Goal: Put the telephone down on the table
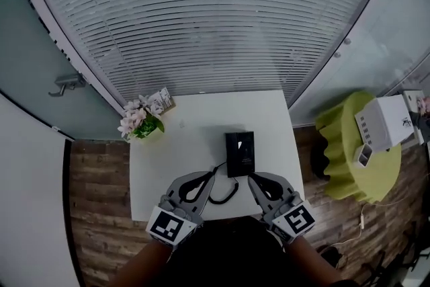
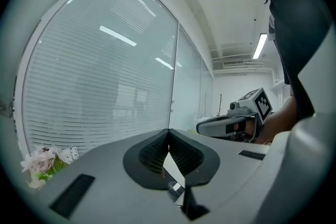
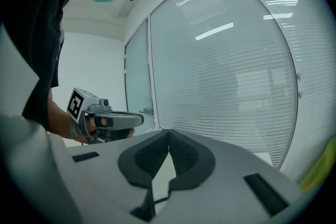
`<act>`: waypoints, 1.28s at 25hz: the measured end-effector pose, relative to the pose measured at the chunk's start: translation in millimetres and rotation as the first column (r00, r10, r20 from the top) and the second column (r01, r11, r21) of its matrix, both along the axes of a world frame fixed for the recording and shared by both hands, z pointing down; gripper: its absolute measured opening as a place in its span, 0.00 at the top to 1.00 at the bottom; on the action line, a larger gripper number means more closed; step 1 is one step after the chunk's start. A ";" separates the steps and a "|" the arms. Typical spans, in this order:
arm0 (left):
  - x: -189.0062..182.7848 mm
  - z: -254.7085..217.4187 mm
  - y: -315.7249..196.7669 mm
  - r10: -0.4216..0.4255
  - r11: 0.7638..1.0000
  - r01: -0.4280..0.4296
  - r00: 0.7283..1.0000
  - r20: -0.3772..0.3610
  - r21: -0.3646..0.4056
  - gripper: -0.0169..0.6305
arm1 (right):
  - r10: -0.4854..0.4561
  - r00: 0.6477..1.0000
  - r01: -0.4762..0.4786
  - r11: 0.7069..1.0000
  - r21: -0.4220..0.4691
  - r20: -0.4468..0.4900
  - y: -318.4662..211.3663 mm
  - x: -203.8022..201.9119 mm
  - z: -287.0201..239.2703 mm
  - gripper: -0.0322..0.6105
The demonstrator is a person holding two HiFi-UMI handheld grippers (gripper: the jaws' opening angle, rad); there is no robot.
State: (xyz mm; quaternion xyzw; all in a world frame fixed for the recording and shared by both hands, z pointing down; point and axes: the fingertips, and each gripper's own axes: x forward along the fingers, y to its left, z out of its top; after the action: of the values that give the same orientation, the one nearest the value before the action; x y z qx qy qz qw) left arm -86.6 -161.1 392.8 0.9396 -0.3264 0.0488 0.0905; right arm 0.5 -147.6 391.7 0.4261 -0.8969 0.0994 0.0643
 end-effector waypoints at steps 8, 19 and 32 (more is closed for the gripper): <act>17.7 33.8 -33.7 0.019 0.998 -0.016 0.998 0.056 -0.054 0.96 | 0.059 0.998 -0.060 0.996 -0.060 -0.022 -31.8 33.4 34.3 0.92; 53.2 107.2 -65.8 0.037 0.974 -0.017 0.996 0.081 -0.226 0.96 | 0.006 1.000 -0.006 0.988 -0.153 0.002 -70.7 51.2 86.8 0.92; 70.4 209.1 -93.0 0.034 0.893 -0.019 0.999 0.025 -0.450 0.95 | -0.096 0.995 0.090 0.972 -0.215 -0.017 -88.6 31.2 121.4 0.92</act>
State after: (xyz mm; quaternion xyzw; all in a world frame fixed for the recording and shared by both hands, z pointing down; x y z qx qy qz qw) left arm -16.2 -254.1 601.9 0.8967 -0.2950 0.1393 0.2992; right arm 31.7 -236.1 513.1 0.3754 -0.8991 0.1864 0.1265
